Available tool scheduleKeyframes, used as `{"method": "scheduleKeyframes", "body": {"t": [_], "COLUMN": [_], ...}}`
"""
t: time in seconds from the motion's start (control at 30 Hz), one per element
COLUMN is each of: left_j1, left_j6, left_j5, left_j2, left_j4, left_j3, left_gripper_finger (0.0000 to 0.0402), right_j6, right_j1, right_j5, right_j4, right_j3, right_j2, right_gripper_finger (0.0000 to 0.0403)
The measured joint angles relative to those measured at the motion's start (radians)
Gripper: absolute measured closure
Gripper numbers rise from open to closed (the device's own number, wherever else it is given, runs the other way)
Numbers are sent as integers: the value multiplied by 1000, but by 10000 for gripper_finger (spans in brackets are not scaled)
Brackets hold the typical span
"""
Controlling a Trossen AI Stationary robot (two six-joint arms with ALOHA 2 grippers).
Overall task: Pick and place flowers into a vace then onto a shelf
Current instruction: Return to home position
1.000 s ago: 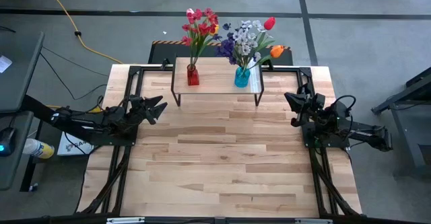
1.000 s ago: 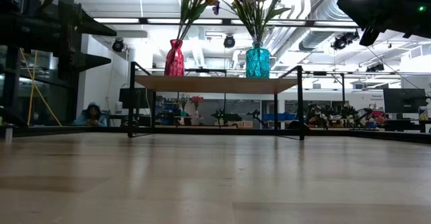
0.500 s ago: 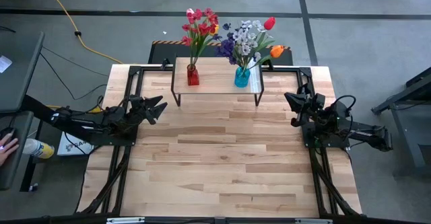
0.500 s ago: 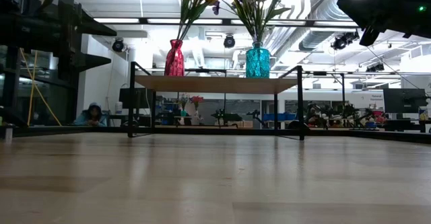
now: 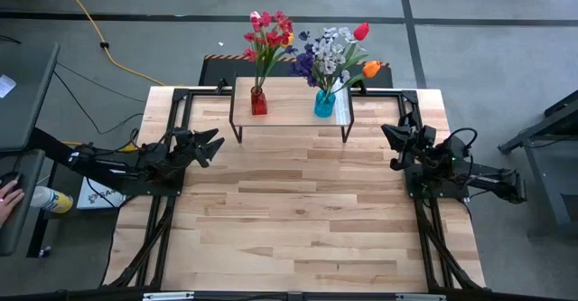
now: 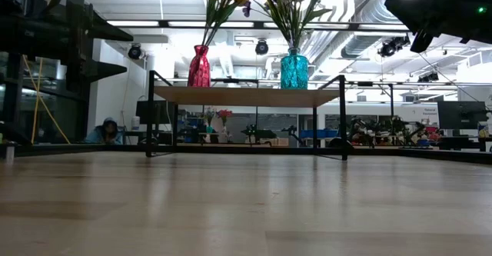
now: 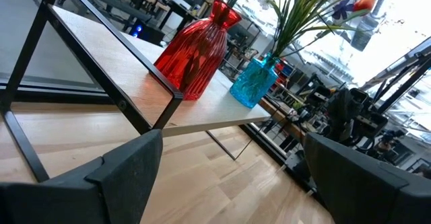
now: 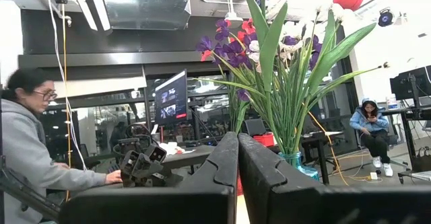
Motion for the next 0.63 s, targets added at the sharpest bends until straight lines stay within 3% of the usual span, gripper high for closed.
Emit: {"method": "scheduleKeyframes", "body": {"t": [0.63], "left_j1": [0], "left_j6": [0], "left_j5": [-1], "left_j2": [0], "left_j4": [0], "left_j3": [0], "left_gripper_finger": [9], "right_j6": [0], "right_j1": [0], "right_j5": [0], "right_j4": [0], "right_j3": [0], "right_j2": [0], "right_gripper_finger": [396]}}
